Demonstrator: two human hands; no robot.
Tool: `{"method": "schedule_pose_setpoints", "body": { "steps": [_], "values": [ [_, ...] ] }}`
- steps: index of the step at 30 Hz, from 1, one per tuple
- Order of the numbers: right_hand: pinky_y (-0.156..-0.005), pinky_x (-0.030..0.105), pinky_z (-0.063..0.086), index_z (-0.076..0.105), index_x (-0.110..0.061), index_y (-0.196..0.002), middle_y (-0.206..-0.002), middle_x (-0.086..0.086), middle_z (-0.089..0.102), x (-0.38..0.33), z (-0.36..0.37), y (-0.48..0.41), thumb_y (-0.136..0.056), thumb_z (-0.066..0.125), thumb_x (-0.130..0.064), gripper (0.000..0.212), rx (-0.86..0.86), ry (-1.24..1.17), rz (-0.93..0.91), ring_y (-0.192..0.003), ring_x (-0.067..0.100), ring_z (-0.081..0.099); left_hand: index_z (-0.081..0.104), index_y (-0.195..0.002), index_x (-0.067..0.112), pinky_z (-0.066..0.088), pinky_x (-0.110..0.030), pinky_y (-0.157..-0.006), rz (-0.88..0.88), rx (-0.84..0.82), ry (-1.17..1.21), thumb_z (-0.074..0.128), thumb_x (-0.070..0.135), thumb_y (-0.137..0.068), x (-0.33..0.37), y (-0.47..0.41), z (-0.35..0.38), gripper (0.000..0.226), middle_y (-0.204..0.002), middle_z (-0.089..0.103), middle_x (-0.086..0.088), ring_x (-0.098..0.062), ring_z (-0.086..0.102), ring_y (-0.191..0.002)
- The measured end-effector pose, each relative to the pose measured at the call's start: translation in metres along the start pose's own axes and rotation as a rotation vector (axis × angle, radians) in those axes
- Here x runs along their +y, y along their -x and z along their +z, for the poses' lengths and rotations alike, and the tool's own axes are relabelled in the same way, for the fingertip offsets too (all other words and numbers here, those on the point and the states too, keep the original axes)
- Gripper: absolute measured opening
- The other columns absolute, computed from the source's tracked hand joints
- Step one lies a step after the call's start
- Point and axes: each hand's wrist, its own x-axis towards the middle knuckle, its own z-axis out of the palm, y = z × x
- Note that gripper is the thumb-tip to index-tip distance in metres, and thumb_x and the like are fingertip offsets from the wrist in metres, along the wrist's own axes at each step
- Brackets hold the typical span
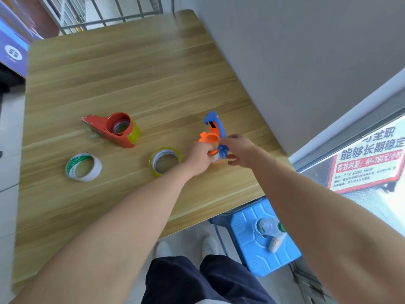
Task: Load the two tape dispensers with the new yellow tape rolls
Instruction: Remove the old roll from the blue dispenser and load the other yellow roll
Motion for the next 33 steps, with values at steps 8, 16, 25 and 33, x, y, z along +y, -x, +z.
{"method": "schedule_pose_setpoints", "body": {
  "steps": [8, 16, 25, 33],
  "values": [
    [-0.053, 0.028, 0.055, 0.067, -0.013, -0.089, -0.062, -0.001, 0.071, -0.087, 0.007, 0.026, -0.079, 0.071, -0.025, 0.017, -0.08, -0.165, -0.13, -0.049, 0.014, 0.066, 0.048, -0.056, 0.013, 0.025, -0.029, -0.062, 0.119, 0.108, 0.297, 0.066, -0.003, -0.073, 0.023, -0.003, -0.066, 0.029, -0.063, 0.04, -0.005, -0.018, 0.033, -0.069],
    [-0.069, 0.029, 0.052, 0.062, -0.02, -0.086, -0.079, -0.005, 0.07, -0.148, 0.019, 0.065, -0.075, 0.07, -0.022, 0.014, -0.218, 0.127, -0.203, -0.071, 0.012, 0.066, 0.059, -0.079, -0.012, 0.032, -0.03, -0.071, 0.142, 0.135, 0.258, 0.066, -0.005, -0.075, -0.011, 0.018, -0.127, 0.01, -0.078, 0.049, -0.009, -0.016, 0.04, -0.077],
    [-0.056, 0.021, 0.054, 0.065, -0.014, -0.085, -0.078, 0.0, 0.071, -0.164, 0.065, 0.084, -0.079, 0.067, -0.015, 0.007, -0.445, -0.101, -0.331, -0.066, 0.012, 0.068, 0.06, -0.082, 0.025, 0.048, -0.02, -0.074, 0.091, 0.234, 0.503, 0.076, 0.015, -0.066, -0.019, 0.041, -0.176, 0.024, -0.081, 0.063, 0.007, -0.006, 0.058, -0.076],
    [-0.054, 0.019, 0.051, 0.068, -0.016, -0.084, -0.082, 0.0, 0.069, -0.171, 0.098, 0.089, -0.078, 0.071, -0.015, 0.007, -0.421, -0.103, -0.38, -0.065, 0.011, 0.066, 0.054, -0.07, 0.012, 0.039, -0.026, -0.057, 0.018, 0.537, 0.441, 0.075, 0.014, -0.07, -0.028, 0.053, -0.194, 0.022, -0.065, 0.051, 0.004, -0.018, 0.047, -0.064]
  ]
}}
